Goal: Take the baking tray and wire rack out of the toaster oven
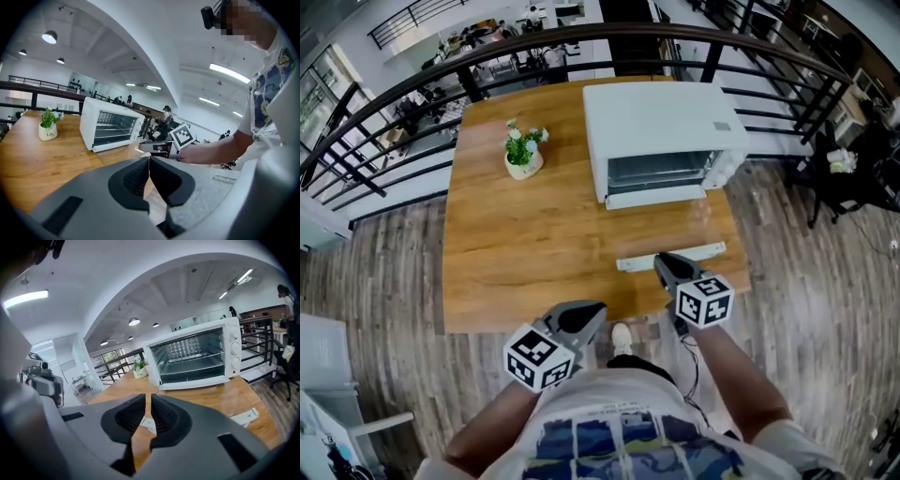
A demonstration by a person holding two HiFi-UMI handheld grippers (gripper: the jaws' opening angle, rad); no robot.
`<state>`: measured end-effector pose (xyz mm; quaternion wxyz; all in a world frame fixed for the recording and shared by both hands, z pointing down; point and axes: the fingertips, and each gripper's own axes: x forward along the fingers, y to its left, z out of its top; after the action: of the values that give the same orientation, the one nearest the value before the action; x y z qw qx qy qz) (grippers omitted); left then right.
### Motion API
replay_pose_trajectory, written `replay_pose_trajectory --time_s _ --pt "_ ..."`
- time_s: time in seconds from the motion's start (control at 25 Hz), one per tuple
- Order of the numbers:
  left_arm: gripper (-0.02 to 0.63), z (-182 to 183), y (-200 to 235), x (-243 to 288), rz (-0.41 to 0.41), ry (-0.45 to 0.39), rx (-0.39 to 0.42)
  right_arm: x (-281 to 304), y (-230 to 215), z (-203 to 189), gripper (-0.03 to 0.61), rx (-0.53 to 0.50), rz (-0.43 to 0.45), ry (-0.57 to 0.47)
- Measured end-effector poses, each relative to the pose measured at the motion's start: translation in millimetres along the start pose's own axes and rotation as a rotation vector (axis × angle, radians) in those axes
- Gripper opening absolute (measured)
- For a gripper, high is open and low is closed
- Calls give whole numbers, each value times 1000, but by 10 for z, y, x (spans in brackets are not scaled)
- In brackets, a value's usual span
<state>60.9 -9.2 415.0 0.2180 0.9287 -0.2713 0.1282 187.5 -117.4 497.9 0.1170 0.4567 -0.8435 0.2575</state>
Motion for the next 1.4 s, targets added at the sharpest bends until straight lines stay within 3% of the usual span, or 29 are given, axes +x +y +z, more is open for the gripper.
replay_pose_trajectory --time_s 0.48,0.96,1.2,1.4 --pt "5 342 214 673 6 -8 1 791 -1093 626 54 280 49 -131" --pt "5 462 369 855 -4 -3 10 1289 -1598 821 97 442 47 -185" --pt "5 420 438 895 10 8 -3 1449 -1713 793 126 608 83 -211" --pt "5 465 517 905 22 11 -5 1550 -1779 941 120 639 102 -260"
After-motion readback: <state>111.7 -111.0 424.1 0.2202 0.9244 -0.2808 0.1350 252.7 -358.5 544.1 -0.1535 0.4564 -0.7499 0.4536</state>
